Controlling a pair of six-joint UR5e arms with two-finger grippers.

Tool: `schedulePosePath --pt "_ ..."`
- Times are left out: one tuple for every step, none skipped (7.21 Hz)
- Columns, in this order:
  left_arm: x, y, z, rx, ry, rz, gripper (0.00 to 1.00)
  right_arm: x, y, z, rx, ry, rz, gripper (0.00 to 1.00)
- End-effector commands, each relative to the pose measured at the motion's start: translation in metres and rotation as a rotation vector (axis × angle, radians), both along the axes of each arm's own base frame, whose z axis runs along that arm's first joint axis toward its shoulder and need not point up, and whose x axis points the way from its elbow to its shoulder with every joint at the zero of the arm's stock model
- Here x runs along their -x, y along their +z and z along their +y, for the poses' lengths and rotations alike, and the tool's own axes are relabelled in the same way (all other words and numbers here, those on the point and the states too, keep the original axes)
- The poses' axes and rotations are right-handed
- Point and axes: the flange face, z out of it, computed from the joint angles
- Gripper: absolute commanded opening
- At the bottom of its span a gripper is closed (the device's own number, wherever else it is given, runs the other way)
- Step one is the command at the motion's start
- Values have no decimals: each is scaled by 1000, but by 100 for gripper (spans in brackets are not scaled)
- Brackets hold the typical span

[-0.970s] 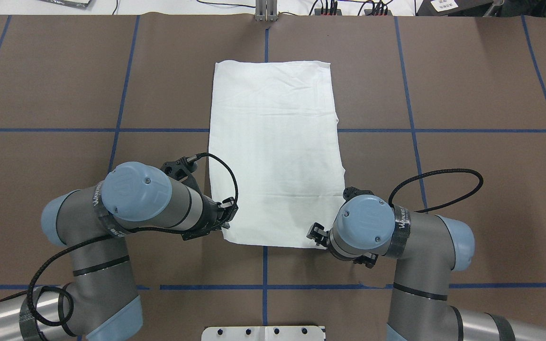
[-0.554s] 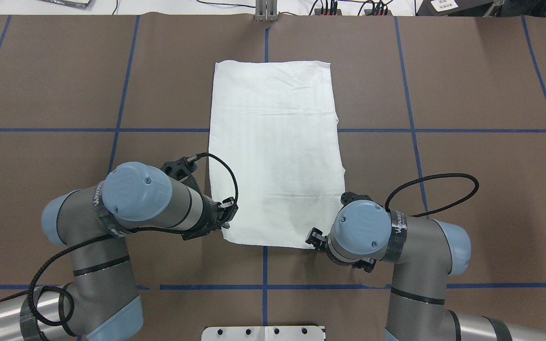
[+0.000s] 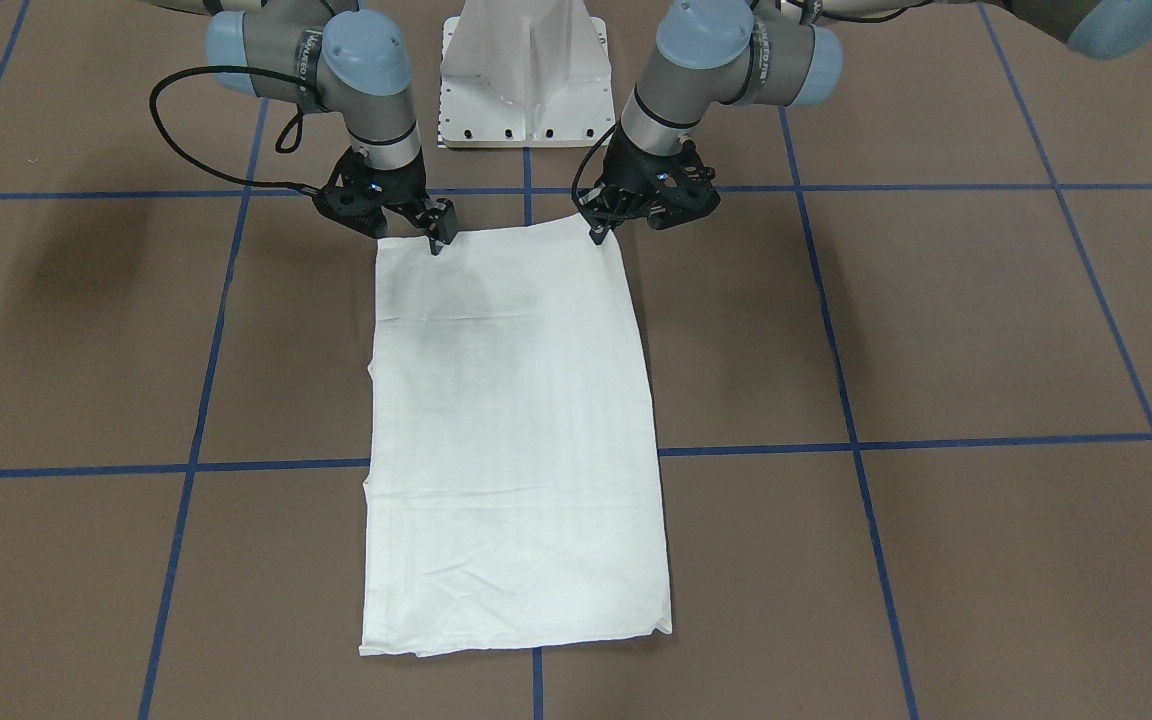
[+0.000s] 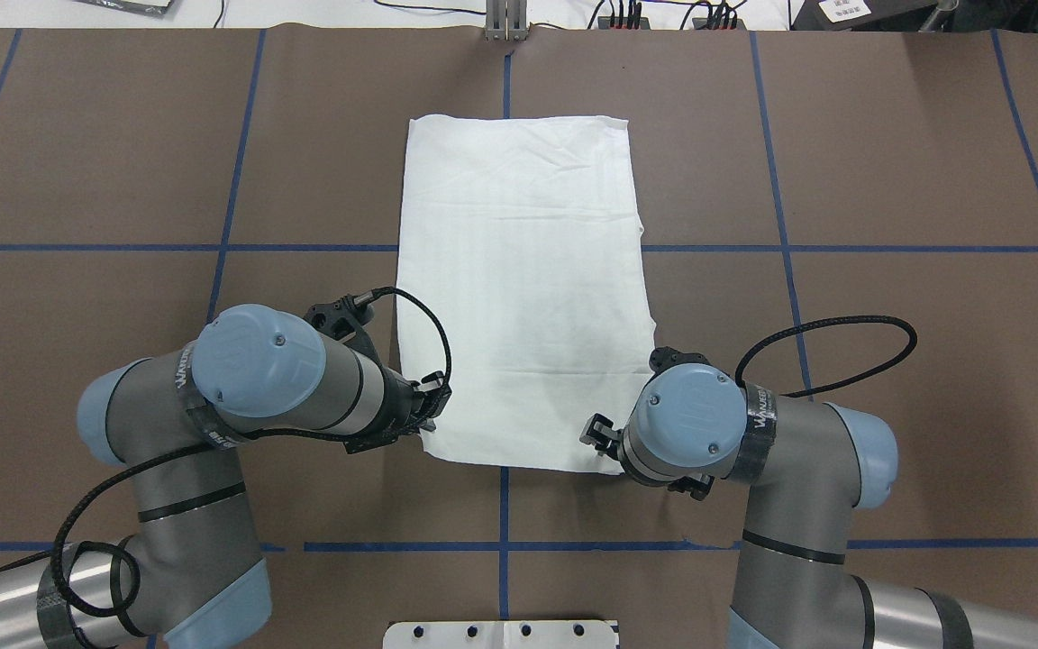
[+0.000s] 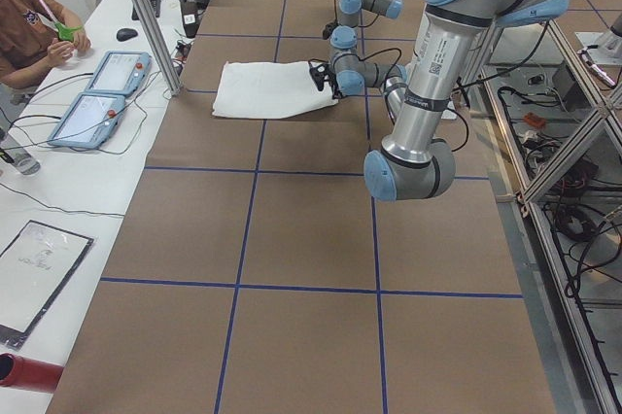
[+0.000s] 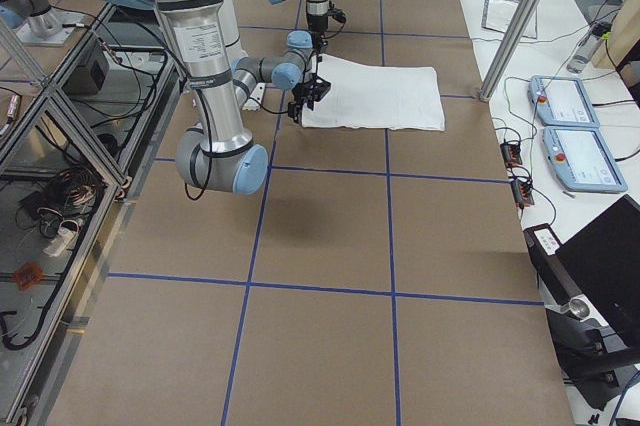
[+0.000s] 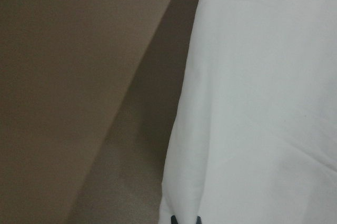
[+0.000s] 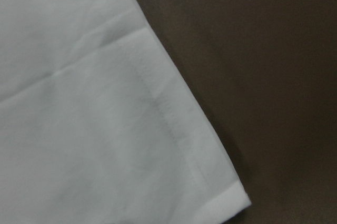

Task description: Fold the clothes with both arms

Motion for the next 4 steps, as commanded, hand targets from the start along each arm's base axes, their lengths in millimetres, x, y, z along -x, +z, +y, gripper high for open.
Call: schedulePosePath --pt "1 -1 -2 -2 -3 2 0 -2 0 -5 11 23 0 100" --pt "1 -1 -2 -2 -3 2 0 -1 -2 -4 11 23 -3 100" --pt "2 0 -5 -1 -8 0 0 3 2 -1 14 17 5 100" --pt "2 0 -5 -1 -8 0 0 6 3 2 13 11 9 100"
